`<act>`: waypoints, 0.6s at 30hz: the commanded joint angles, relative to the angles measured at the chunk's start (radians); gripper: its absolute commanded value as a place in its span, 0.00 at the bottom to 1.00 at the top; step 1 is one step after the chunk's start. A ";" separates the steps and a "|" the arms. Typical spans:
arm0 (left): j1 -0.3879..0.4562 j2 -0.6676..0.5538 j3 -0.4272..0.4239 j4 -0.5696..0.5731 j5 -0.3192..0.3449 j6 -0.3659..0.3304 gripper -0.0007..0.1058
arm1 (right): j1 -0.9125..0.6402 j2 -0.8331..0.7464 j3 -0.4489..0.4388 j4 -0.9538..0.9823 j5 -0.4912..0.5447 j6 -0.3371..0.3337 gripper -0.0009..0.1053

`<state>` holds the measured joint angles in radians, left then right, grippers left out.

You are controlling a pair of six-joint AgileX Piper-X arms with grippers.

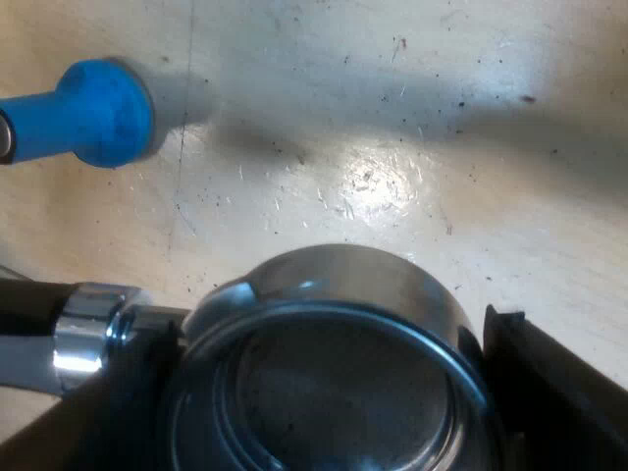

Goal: Put the handle in the coffee machine

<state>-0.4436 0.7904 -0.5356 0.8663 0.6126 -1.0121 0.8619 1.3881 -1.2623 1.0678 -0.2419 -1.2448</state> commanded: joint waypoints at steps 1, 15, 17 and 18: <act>-0.004 0.003 -0.002 -0.004 0.034 0.000 0.01 | 0.001 -0.017 -0.016 -0.008 -0.024 -0.066 0.03; -0.004 0.003 -0.002 -0.004 0.059 0.000 0.01 | 0.001 -0.017 -0.020 -0.047 0.018 -0.105 0.75; -0.004 0.003 -0.002 -0.004 0.059 0.000 0.01 | 0.001 -0.021 -0.019 -0.047 0.040 -0.105 0.75; -0.004 0.003 -0.002 -0.004 0.059 0.000 0.01 | 0.001 -0.025 -0.019 -0.052 0.056 -0.099 0.75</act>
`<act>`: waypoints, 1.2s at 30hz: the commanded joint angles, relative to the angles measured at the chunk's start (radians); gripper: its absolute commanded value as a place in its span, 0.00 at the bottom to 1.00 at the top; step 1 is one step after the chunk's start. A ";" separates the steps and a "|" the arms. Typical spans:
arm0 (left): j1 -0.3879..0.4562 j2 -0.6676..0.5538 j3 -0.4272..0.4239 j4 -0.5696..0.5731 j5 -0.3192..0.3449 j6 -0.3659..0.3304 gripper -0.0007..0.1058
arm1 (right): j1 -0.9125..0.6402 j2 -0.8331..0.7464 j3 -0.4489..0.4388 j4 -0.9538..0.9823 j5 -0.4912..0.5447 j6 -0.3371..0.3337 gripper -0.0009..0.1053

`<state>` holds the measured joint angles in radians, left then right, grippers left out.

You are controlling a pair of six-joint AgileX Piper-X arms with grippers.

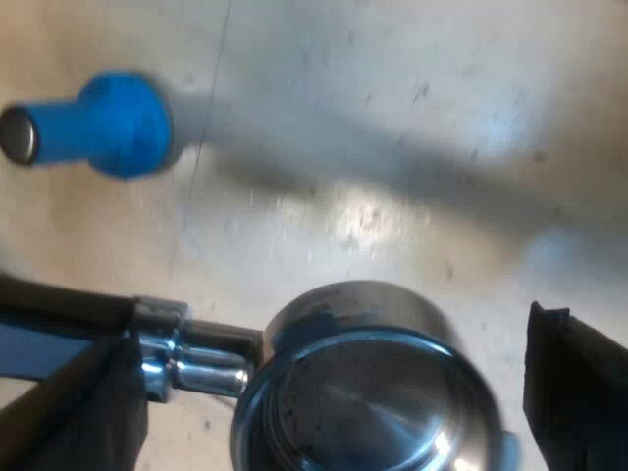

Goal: Put the handle in the coffee machine

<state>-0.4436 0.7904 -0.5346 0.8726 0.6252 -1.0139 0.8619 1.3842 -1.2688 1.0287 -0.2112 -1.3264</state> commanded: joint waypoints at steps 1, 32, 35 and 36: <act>-0.004 0.003 -0.004 -0.011 0.046 0.002 0.01 | 0.004 -0.026 -0.013 -0.017 0.043 -0.008 0.75; 0.352 -0.035 -0.004 0.034 0.095 0.006 0.01 | 0.507 -0.088 0.126 -0.423 1.057 0.075 0.75; 0.403 -0.035 -0.004 0.010 0.121 0.009 0.01 | 0.526 -0.089 0.167 -0.498 1.112 0.075 0.75; 0.419 -0.035 -0.004 -0.003 0.126 0.009 0.01 | 0.528 -0.089 0.185 -0.535 1.129 0.075 0.75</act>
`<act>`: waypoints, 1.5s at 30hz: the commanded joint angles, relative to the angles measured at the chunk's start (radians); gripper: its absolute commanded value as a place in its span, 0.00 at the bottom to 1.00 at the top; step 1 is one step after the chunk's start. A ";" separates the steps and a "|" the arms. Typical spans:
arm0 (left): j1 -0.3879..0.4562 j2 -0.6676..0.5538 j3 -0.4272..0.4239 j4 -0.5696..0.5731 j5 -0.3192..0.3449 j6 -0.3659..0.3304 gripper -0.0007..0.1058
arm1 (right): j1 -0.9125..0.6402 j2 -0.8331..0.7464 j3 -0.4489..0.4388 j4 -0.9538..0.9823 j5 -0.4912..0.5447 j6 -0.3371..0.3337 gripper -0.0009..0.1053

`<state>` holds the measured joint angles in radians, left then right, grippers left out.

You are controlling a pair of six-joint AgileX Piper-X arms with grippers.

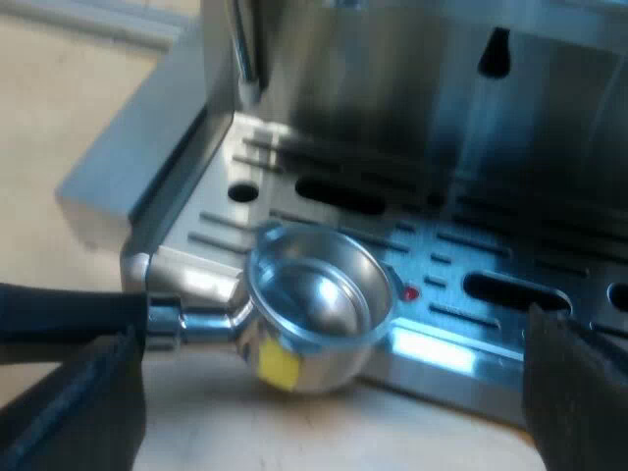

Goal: Put the handle in the coffee machine

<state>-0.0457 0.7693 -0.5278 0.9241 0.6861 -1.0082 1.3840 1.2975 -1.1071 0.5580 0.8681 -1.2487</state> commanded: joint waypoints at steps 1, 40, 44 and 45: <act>0.038 -0.014 -0.010 -0.068 0.074 0.004 0.01 | 0.006 -0.002 0.046 -0.112 0.063 -0.003 0.75; 0.165 0.331 -0.031 -0.383 0.215 0.006 0.01 | -0.045 0.371 0.195 -1.183 0.228 -0.380 0.60; 0.165 0.363 -0.076 -0.383 0.225 0.011 0.01 | -0.046 0.370 0.195 -1.183 0.228 -0.380 0.60; 0.165 0.368 -0.088 -0.383 0.236 0.014 0.01 | -0.046 0.370 0.195 -1.183 0.228 -0.380 0.60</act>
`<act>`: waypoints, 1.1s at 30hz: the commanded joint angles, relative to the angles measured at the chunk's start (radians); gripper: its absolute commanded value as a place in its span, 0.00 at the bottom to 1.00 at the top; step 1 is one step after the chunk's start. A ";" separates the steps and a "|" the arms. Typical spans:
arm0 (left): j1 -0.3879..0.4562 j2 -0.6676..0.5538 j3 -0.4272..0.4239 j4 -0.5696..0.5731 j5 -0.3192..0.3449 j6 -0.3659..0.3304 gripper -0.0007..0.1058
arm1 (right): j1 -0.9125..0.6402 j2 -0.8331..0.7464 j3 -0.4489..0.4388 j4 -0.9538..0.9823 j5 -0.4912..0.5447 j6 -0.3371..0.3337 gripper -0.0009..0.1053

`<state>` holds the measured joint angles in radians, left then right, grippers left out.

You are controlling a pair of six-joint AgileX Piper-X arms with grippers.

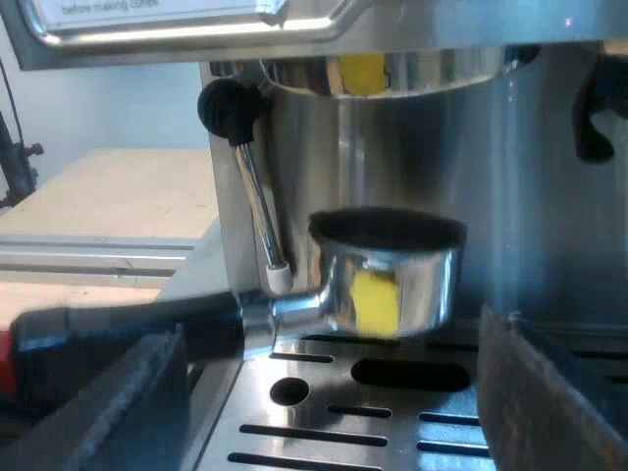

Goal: Put the handle in the coffee machine

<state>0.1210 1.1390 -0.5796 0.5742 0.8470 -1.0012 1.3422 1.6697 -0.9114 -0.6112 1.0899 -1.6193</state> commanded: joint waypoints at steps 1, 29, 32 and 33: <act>-0.001 -0.001 -0.042 -0.034 0.077 0.007 0.01 | -0.005 -0.002 0.000 -0.014 0.007 -0.009 0.60; -0.001 -0.020 -0.117 -0.025 0.117 0.005 0.01 | -0.005 -0.002 0.000 -0.014 0.007 -0.009 0.60; -0.001 -0.042 -0.117 -0.023 0.118 0.005 0.01 | -0.005 -0.002 0.000 -0.014 0.007 -0.009 0.60; -0.001 -0.045 -0.117 -0.022 0.118 0.005 0.01 | -0.005 -0.002 0.000 -0.014 0.007 -0.009 0.60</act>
<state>0.1210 1.1144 -0.6794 0.5741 0.8970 -0.9937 1.3422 1.6697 -0.9114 -0.6170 1.0899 -1.6222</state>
